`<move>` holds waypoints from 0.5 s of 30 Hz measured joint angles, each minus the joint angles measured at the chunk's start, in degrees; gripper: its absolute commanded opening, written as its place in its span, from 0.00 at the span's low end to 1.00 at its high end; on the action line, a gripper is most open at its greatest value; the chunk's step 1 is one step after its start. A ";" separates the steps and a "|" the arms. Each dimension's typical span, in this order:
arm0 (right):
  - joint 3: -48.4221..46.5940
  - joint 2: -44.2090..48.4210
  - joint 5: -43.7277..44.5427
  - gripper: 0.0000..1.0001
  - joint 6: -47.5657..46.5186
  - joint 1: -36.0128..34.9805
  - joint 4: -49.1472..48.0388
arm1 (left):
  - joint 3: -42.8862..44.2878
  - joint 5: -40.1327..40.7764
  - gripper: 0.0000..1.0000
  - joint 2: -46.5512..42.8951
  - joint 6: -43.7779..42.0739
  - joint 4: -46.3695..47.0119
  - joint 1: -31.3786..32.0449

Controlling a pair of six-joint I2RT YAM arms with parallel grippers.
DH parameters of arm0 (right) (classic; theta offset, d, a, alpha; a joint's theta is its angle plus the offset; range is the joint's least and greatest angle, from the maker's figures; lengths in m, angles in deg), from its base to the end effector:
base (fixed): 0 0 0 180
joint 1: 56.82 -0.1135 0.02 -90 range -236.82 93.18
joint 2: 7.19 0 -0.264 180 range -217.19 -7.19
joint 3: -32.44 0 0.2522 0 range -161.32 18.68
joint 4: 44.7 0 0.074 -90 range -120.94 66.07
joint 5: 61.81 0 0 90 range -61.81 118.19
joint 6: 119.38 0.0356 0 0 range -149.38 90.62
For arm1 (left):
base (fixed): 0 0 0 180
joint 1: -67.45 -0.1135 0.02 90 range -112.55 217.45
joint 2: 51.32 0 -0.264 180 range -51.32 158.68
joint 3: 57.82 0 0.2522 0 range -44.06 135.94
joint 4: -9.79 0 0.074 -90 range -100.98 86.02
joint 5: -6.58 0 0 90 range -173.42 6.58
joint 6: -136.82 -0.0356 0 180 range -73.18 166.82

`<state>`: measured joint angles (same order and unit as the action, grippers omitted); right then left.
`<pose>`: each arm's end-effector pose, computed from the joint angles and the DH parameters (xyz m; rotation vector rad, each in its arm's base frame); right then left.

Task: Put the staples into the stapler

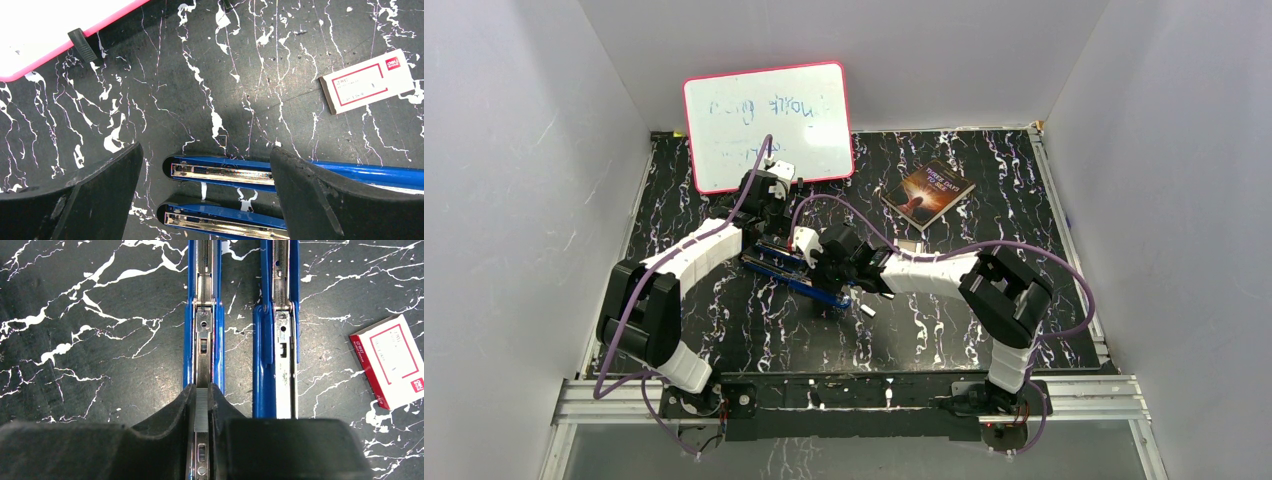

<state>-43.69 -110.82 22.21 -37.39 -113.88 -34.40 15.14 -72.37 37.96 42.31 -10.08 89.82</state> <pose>0.2102 0.3313 0.1866 -1.2809 1.8989 0.5744 0.3232 -0.1256 0.2423 0.4038 2.1516 0.0367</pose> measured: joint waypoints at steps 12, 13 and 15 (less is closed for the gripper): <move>0.28 0.31 0.24 0.14 0.31 0.00 0.24 | 0.00 0.15 0.98 0.00 0.00 -0.02 0.00; 0.31 0.33 0.33 0.14 0.31 0.00 0.24 | 0.00 0.15 0.98 0.00 0.00 -0.02 0.00; 0.35 0.44 0.57 0.14 0.28 -0.02 0.42 | 0.00 0.15 0.98 0.00 0.00 -0.02 0.00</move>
<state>-43.34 -110.38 22.78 -37.11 -113.90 -33.98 15.14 -72.22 37.96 42.31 -10.11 89.82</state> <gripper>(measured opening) 0.140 0.981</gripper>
